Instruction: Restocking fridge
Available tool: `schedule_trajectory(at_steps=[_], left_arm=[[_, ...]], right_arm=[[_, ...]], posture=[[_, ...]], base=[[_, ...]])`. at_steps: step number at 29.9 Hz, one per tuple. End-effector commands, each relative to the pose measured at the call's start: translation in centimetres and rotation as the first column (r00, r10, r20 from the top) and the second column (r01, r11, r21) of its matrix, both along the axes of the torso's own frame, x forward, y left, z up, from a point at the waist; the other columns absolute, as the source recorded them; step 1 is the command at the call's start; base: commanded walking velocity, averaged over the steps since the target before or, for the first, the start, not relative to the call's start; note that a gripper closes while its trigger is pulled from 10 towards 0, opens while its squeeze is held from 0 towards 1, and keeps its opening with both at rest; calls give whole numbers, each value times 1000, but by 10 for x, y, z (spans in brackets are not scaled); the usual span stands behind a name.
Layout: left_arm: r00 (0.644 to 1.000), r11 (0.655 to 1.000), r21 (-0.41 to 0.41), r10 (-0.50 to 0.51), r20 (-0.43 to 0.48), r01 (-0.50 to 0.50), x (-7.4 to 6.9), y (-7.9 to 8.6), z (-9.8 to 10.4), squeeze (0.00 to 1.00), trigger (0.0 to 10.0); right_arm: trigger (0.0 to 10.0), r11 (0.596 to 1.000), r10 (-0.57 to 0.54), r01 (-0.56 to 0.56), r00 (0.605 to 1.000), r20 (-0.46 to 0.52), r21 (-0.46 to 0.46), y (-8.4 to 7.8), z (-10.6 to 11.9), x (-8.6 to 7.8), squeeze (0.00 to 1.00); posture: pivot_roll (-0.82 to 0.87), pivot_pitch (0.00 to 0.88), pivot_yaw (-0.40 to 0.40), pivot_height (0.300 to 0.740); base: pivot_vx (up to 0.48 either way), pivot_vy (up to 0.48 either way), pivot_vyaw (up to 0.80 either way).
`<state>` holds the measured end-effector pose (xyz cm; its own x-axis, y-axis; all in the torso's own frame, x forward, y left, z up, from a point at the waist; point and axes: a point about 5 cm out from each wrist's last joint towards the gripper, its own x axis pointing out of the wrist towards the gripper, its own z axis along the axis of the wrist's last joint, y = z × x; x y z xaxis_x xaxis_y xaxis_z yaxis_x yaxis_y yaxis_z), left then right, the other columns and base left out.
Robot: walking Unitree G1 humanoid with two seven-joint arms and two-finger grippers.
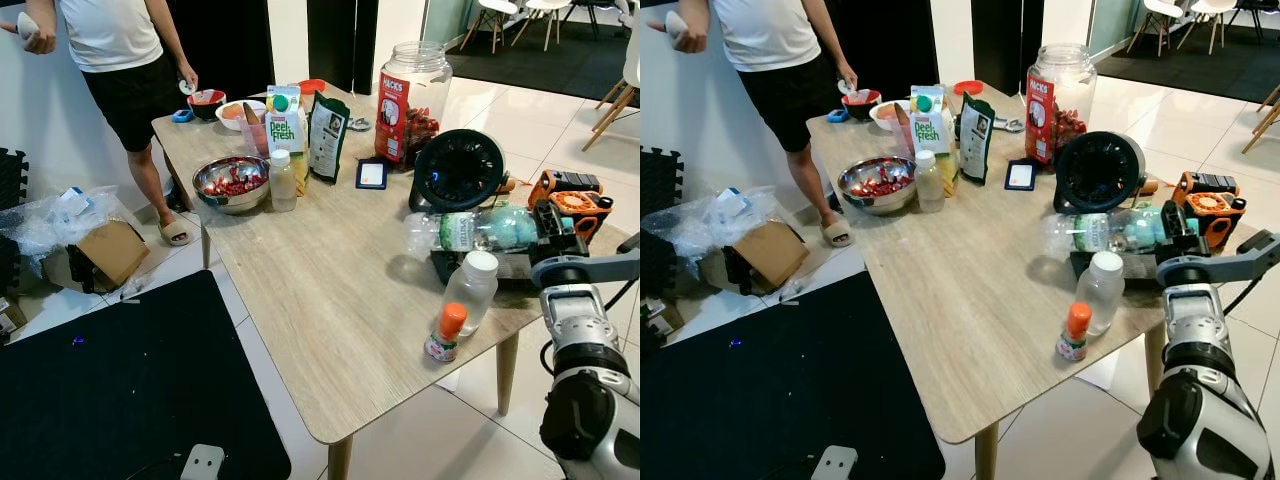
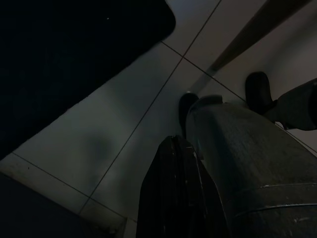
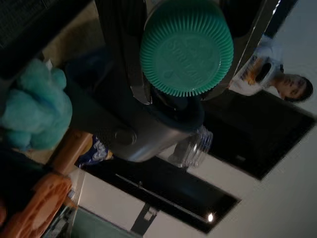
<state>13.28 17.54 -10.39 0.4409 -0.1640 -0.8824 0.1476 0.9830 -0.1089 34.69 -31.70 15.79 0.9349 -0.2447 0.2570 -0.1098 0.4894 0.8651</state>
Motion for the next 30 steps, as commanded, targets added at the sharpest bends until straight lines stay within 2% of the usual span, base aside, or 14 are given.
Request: schedule_trajectory(at_steps=[1,10,16,18,22,30], left_arm=[[1000,1000,3,12,-5,-12,0,3,0,0,10000],[1000,1000,3,10,-4,-10,1,3,0,0,10000],[1000,1000,4,10,-2,-10,2,3,1,0,10000],[1000,1000,4,10,-2,-10,2,3,1,0,10000],[1000,1000,4,13,-5,-13,1,3,0,0,10000],[1000,1000,2,14,-7,-14,0,3,0,0,10000]], right_arm=[[10000,998,-27,25,999,20,55,-3,3,1,0],[10000,991,-91,88,996,25,103,-14,7,-2,0],[10000,974,-191,189,982,9,125,-36,14,-10,0],[10000,972,-201,198,980,9,129,-38,14,-12,0],[10000,954,-279,276,960,8,115,-56,21,-21,0],[10000,935,-339,336,941,11,112,-70,27,-29,0]], posture=[[-39,0,37,740],[-40,0,39,740],[-37,0,35,740],[-37,0,35,740],[-40,0,36,740],[-40,0,36,740]], base=[[0,0,0],[0,0,0],[0,0,0],[0,0,0],[0,0,0],[0,0,0]])
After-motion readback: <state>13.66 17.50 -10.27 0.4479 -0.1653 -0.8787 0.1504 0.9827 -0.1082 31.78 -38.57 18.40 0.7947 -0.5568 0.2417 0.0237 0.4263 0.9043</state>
